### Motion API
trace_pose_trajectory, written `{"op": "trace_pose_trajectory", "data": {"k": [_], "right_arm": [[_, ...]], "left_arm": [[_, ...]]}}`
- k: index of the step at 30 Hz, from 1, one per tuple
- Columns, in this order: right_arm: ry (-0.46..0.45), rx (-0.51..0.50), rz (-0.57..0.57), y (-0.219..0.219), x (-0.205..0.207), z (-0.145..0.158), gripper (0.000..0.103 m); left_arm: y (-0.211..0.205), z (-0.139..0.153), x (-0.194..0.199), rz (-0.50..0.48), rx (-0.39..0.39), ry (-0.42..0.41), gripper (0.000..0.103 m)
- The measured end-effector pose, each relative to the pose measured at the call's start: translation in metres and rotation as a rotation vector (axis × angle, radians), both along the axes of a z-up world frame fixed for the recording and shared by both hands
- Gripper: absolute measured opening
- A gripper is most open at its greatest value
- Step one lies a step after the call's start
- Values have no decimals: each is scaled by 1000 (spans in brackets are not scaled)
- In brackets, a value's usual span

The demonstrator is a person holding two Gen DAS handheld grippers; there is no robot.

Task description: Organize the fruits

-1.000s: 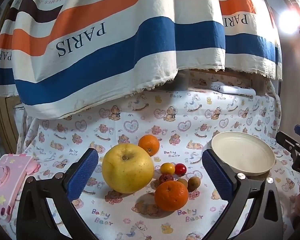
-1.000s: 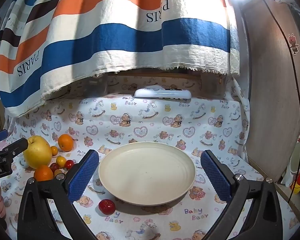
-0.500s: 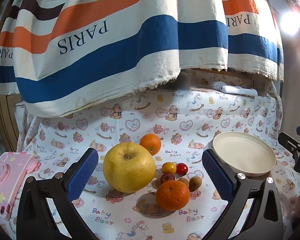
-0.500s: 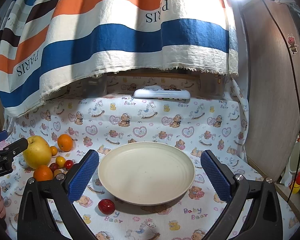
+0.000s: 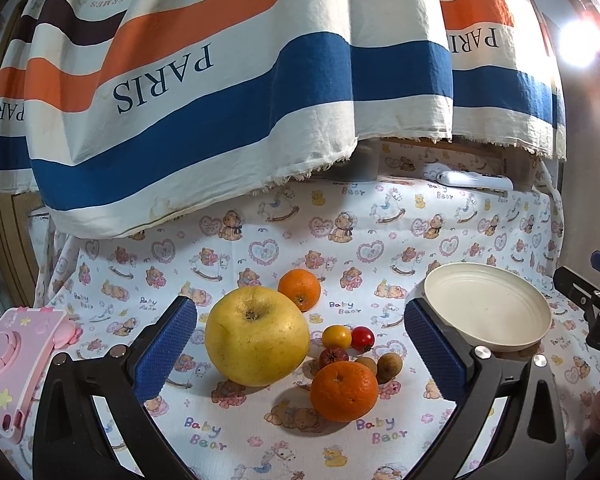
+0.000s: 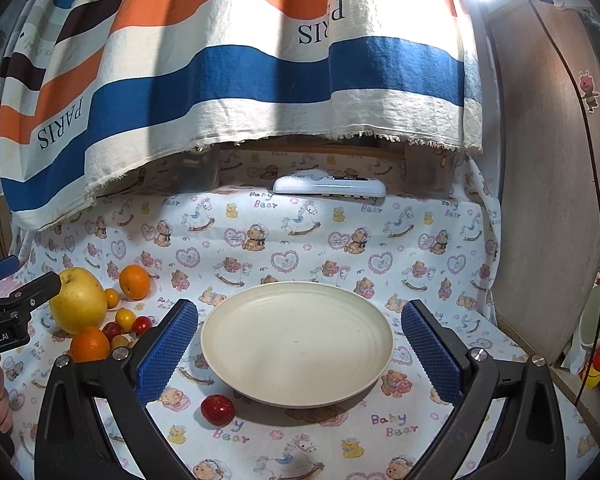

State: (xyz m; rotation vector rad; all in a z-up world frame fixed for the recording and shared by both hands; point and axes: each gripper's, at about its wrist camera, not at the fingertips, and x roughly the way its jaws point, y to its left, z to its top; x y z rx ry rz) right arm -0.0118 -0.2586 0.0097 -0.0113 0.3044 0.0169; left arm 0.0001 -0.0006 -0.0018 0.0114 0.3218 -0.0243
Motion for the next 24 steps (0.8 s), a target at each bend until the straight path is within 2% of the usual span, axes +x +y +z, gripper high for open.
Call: {"op": "trace_pose_trajectory", "data": {"k": [24], "right_arm": [[2, -1, 0, 0, 0, -1, 102]], "left_arm": [[-1, -2, 1, -1, 2, 10, 103]]}}
